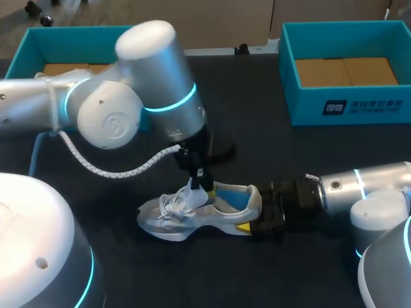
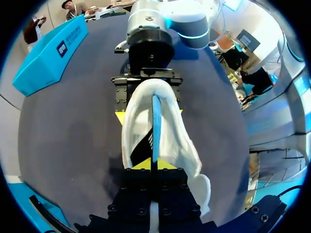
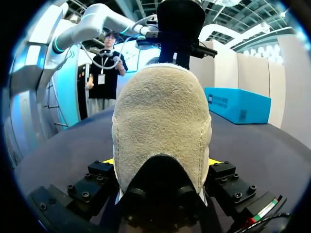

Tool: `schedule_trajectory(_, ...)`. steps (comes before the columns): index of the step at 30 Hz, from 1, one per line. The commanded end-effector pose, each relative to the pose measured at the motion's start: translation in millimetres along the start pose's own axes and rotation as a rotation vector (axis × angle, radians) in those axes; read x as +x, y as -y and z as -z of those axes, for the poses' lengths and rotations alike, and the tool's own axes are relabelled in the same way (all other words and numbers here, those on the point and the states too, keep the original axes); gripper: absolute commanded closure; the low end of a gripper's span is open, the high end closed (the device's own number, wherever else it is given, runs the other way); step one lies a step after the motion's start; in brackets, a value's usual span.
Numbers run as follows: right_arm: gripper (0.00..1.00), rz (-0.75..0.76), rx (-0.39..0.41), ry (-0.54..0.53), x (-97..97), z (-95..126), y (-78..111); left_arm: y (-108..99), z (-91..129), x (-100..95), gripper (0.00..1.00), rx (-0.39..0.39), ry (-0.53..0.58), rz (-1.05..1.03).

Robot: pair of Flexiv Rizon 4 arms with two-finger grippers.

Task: Take the shoe out of the shoebox, open the shoe tongue, remove and reinsert the insole, then place the shoe into the shoebox

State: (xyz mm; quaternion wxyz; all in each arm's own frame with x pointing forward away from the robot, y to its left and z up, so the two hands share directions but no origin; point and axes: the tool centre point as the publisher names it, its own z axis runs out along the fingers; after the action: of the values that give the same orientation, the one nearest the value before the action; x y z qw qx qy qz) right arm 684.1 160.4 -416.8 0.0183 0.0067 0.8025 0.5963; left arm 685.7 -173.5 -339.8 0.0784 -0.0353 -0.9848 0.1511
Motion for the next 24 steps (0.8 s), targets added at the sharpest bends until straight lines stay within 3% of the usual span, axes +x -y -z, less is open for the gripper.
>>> schedule_trajectory(1, 1.0, 0.001, 0.003, 0.002, 1.2, 0, -0.6, -10, 14, 8.8, 1.0, 0.053, 0.003, -0.007)
schedule_trajectory(7, 1.0, 0.001, 0.003, 0.002, 1.2, 0, -0.6, -7, 26, 21.6, 1.0, 0.114, -0.033, -0.032)
schedule_trajectory(14, 1.0, 0.001, 0.003, 0.002, 1.2, 0, -0.6, -1, 33, 23.0, 1.0, 0.165, -0.008, -0.001)
schedule_trajectory(20, 1.0, 0.001, 0.003, 0.002, 1.2, 0, -0.6, 14, 26, 22.1, 1.0, 0.149, 0.037, 0.025)
schedule_trajectory(22, 1.0, 0.001, 0.003, 0.002, 1.2, 0, -0.6, 21, 24, 22.1, 0.56, 0.141, 0.048, 0.031)
schedule_trajectory(24, 1.0, 0.001, 0.003, 0.002, 1.2, 0, -0.6, 25, 22, 22.0, 0.38, 0.138, 0.053, 0.033)
